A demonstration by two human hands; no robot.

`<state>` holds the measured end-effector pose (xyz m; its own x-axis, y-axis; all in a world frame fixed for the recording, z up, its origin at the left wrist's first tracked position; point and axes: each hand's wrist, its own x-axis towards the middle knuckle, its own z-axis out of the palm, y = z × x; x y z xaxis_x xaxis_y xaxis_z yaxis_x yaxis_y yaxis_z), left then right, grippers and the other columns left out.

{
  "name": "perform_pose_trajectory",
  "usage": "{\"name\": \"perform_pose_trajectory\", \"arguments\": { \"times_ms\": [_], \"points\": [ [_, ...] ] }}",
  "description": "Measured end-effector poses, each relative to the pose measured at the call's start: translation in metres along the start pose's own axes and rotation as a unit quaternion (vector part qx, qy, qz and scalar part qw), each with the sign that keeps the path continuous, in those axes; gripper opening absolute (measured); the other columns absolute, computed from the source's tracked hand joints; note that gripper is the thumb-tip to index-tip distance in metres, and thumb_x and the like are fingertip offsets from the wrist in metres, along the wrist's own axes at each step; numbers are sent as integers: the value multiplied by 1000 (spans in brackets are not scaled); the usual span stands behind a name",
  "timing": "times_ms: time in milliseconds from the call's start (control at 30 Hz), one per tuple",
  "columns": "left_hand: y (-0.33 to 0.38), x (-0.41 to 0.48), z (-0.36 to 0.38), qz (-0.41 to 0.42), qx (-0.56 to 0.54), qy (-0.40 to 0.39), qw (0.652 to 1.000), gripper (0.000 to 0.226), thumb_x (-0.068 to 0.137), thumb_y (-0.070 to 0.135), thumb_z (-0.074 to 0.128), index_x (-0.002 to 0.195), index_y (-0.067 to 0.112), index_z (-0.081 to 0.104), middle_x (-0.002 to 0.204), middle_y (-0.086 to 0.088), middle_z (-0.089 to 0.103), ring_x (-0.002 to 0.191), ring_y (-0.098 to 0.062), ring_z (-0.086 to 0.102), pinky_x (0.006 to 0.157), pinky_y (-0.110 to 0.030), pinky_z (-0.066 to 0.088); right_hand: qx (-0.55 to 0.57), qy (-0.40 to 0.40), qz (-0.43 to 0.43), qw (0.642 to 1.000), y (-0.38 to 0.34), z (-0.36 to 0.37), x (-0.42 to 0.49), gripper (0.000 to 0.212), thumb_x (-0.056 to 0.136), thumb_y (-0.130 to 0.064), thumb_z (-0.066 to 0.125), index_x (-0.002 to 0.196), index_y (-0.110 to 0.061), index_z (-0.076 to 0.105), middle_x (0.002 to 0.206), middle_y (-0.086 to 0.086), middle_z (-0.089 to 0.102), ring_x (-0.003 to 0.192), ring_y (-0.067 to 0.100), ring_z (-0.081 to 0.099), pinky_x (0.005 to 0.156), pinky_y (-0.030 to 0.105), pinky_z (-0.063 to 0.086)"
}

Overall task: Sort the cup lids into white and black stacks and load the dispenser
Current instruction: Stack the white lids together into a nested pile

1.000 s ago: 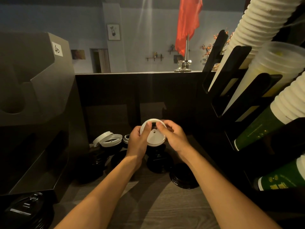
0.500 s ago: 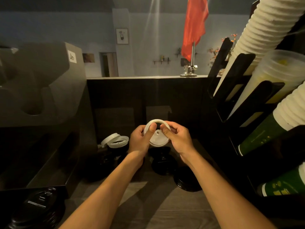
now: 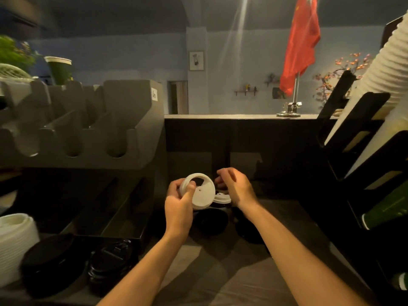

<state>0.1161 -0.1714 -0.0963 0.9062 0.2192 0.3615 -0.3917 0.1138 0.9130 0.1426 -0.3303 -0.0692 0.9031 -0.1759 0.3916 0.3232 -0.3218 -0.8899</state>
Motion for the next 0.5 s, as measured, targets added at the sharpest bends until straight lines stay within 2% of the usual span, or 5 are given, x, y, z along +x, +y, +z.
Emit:
{"name": "perform_pose_trajectory", "arguments": {
  "times_ms": [67, 200, 333, 400, 500],
  "points": [
    [-5, -1, -7, 4, 5, 45, 999, 34, 95, 30, 70, 126, 25, 56, 106, -1, 66, 94, -16, 68, 59, -15, 55, -132, -14, -38, 990, 4, 8, 13, 19, 102, -29, 55, 119, -26, 64, 113, -4, 68, 108, 17, 63, 92, 35, 54],
    [-16, -1, -15, -16, -4, 99, 995, 28, 95, 24, 72, 117, 28, 56, 98, 2, 67, 91, -14, 68, 60, -16, 53, -284, -84, -90, 951, 18, 30, 17, 37, 100, -16, 59, 135, -25, 60, 134, -5, 60, 126, 15, 54, 105, 37, 47],
    [-16, 7, -21, -40, -15, 134, 990, 25, 96, 19, 69, 119, 20, 57, 99, -3, 67, 89, -13, 67, 52, -11, 50, -392, -149, -143, 897, 36, 40, 13, 42, 97, -26, 61, 138, -33, 58, 131, -4, 64, 124, 21, 56, 99, 45, 50],
    [-19, 10, -23, -62, -27, 135, 989, 24, 98, 20, 67, 119, 22, 56, 104, -3, 66, 91, -13, 65, 55, -14, 49, -436, -159, -148, 873, 38, 40, 13, 43, 97, -29, 61, 139, -33, 57, 126, 0, 62, 120, 23, 52, 96, 43, 48],
    [-24, 11, -23, -86, -29, 116, 989, 28, 96, 23, 69, 121, 25, 56, 109, -2, 65, 96, -16, 64, 63, -19, 48, -458, -156, -142, 864, 39, 39, 10, 37, 95, -32, 64, 132, -28, 63, 123, 2, 58, 118, 23, 46, 94, 35, 44]
  ]
}}
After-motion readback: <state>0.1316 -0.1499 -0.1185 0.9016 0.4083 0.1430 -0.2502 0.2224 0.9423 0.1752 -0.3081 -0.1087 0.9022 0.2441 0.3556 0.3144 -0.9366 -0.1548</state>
